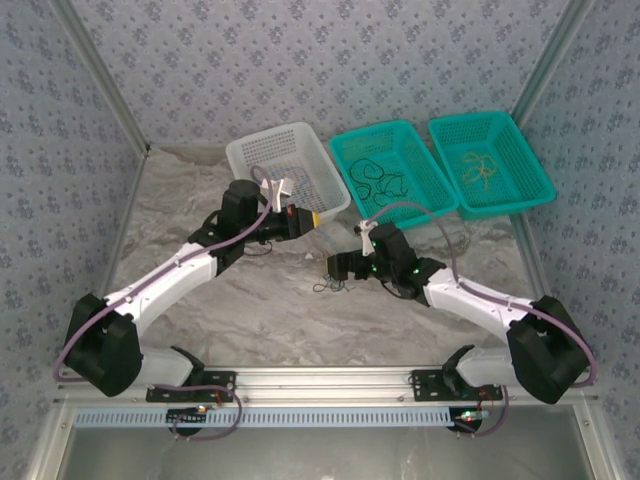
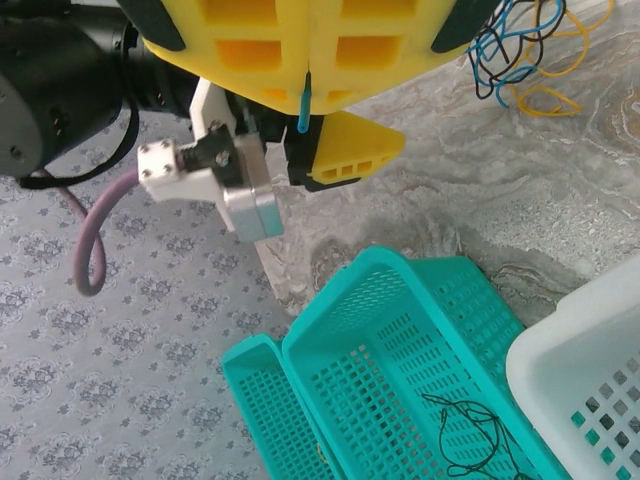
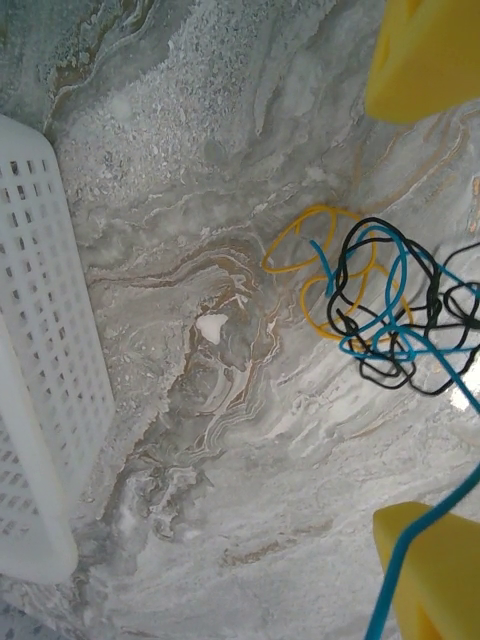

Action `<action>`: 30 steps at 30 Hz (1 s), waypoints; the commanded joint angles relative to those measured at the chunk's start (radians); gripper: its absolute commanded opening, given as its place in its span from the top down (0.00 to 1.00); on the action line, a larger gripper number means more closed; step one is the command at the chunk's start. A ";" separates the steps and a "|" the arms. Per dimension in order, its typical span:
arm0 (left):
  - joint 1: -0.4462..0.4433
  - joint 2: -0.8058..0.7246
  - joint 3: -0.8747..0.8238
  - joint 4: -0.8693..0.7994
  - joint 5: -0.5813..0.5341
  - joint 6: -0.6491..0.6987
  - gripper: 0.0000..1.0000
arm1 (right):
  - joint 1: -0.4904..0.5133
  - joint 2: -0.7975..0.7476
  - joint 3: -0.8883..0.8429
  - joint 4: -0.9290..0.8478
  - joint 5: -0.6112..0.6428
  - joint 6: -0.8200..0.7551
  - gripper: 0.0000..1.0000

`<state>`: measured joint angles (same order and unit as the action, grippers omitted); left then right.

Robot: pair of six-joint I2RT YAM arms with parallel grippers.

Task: Untangle the cables

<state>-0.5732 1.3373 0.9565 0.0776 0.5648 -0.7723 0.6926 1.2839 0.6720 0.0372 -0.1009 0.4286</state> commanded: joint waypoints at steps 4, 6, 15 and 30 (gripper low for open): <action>0.007 -0.001 0.033 0.051 0.006 -0.014 1.00 | 0.107 0.038 0.008 0.176 0.296 0.021 0.08; 0.006 -0.001 0.032 0.051 0.000 -0.018 1.00 | 0.137 0.058 0.000 0.232 0.386 0.048 0.20; 0.006 -0.010 0.031 0.051 -0.022 -0.022 1.00 | 0.229 0.166 0.041 0.265 0.611 0.093 0.68; 0.013 -0.043 0.082 0.028 -0.030 0.023 1.00 | 0.237 0.302 0.101 0.133 0.617 0.214 0.75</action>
<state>-0.5682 1.3312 0.9909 0.1032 0.5423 -0.7788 0.9253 1.5581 0.7345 0.2291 0.4843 0.5953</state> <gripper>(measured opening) 0.042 0.254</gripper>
